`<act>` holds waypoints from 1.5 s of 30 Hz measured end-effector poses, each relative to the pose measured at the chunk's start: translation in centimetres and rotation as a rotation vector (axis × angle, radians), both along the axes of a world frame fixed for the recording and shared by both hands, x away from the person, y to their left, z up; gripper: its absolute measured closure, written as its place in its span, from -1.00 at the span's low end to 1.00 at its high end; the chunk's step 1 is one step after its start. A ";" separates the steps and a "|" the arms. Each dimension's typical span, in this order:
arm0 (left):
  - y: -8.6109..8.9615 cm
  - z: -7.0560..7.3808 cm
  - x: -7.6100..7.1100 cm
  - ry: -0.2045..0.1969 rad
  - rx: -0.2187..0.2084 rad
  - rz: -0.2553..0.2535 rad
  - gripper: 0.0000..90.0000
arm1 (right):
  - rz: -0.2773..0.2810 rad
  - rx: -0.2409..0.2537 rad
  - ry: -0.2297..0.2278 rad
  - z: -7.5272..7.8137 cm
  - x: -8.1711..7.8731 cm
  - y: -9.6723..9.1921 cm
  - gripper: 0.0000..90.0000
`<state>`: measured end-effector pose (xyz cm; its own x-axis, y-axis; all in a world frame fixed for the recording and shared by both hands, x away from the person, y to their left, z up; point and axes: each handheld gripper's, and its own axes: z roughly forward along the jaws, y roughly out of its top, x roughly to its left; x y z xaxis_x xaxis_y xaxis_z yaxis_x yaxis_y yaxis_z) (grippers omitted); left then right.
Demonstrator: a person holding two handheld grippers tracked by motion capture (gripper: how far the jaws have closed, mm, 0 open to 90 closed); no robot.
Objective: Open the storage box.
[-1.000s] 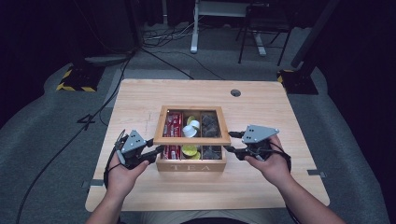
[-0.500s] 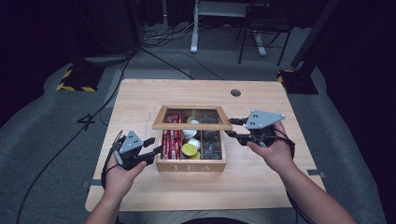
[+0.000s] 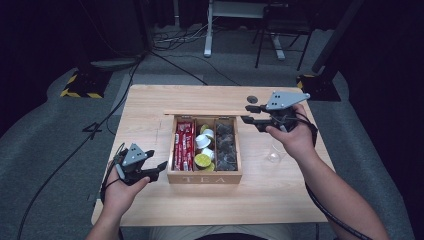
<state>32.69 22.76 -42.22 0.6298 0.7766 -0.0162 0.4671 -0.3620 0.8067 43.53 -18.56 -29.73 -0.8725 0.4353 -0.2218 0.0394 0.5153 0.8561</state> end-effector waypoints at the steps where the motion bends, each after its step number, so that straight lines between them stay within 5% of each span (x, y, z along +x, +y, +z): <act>1: 0.3 -0.1 0.0 0.010 -0.003 0.009 -0.17 | -0.002 0.003 0.004 0.2 0.3 0.0 0.36; 18: 1.5 -2.9 0.3 0.076 0.076 0.039 -0.29 | -0.043 0.053 0.020 2.8 5.1 1.1 0.38; 33: 2.1 -4.2 -1.2 0.119 0.077 0.090 -0.37 | -0.093 0.103 0.052 3.9 9.7 1.6 0.34; 45: 2.1 -5.4 -1.3 0.109 0.093 0.119 -0.42 | -0.177 0.133 0.077 3.7 14.0 2.6 0.21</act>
